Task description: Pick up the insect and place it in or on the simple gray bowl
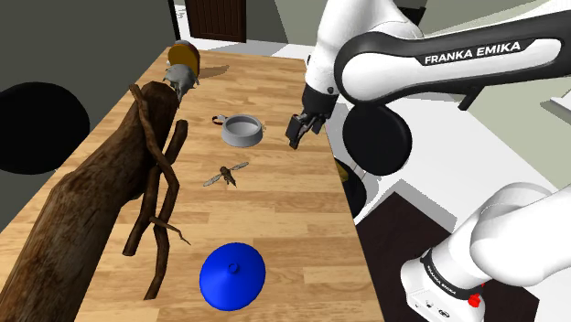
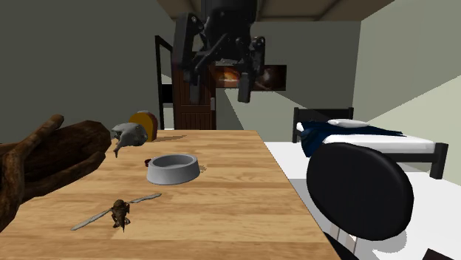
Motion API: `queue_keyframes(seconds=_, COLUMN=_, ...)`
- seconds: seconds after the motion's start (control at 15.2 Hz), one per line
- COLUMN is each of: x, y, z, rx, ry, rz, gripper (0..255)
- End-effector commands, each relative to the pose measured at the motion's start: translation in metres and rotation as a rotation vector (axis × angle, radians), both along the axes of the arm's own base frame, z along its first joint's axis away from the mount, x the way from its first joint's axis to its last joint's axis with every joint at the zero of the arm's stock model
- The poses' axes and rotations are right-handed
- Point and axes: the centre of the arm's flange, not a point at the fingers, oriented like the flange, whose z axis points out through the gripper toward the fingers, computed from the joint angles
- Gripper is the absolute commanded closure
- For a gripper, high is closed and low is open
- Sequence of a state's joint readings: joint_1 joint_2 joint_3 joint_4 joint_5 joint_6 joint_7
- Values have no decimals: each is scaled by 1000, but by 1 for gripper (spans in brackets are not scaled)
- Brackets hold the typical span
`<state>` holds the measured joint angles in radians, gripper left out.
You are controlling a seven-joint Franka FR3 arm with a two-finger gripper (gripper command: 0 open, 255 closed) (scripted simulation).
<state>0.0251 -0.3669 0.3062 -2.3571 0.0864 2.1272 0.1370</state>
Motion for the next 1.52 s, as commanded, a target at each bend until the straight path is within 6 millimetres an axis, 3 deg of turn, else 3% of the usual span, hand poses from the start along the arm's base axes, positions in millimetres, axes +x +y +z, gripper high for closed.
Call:
queue_keyframes(seconds=0.0, x=12, y=16, z=-19, rx=-6, ry=-4, rz=-5, gripper=0)
queue_keyframes(seconds=1.19, x=131, y=149, z=-183, rx=-77, ry=-31, rz=-44, gripper=0)
queue_keyframes(seconds=1.45, x=137, y=152, z=-204, rx=-79, ry=-32, rz=-45, gripper=0)
